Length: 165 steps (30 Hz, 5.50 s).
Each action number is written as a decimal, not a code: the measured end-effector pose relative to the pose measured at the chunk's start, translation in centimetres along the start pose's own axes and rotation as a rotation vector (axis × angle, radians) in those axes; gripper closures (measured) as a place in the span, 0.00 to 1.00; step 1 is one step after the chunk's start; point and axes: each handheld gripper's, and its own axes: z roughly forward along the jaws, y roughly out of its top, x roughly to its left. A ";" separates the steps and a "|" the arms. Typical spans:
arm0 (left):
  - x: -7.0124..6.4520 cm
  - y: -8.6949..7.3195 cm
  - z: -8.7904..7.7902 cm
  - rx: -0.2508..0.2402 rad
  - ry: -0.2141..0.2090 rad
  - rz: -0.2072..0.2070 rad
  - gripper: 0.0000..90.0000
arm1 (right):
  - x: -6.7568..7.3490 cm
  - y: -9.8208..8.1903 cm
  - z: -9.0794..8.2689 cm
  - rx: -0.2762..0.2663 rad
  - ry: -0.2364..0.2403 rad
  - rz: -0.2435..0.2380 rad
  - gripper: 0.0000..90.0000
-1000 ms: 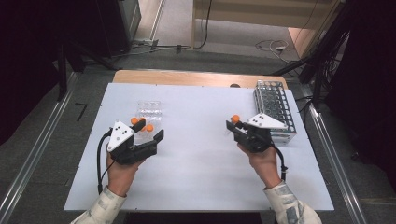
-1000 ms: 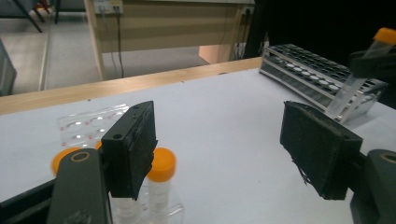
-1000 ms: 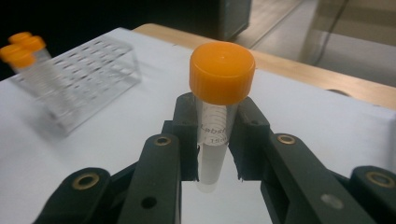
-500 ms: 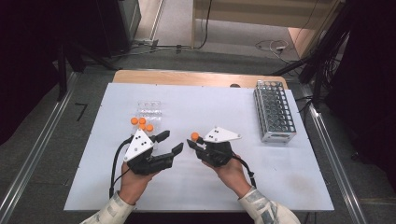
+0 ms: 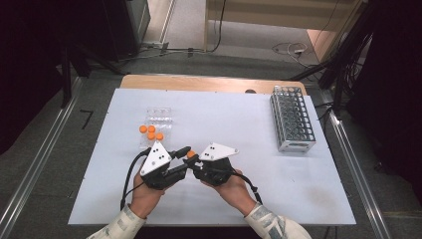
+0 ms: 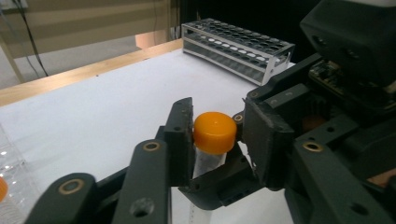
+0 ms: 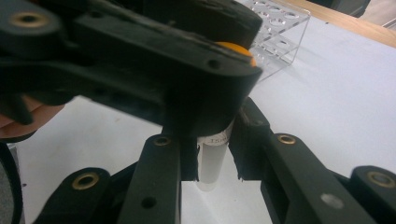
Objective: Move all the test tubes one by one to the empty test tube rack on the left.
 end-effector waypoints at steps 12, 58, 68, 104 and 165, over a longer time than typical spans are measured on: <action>0.5 0.4 -0.6 -0.002 -0.003 -0.005 0.78 | -0.1 -0.2 0.0 0.007 0.019 0.000 0.66; 9.1 2.0 -8.0 -0.093 0.297 -0.104 0.78 | -6.5 -3.5 -5.0 0.025 -0.125 0.136 0.30; 9.5 2.0 -6.9 -0.094 0.332 -0.084 0.78 | -6.4 -3.6 -4.9 0.033 -0.129 0.147 0.27; 9.4 -0.6 -5.1 -0.042 0.355 -0.122 0.68 | -6.4 -3.6 -5.0 0.033 -0.130 0.149 0.27; 7.5 -5.9 -10.3 -0.001 0.481 -0.211 0.21 | -11.5 -10.3 -16.6 -0.024 -0.452 0.262 0.25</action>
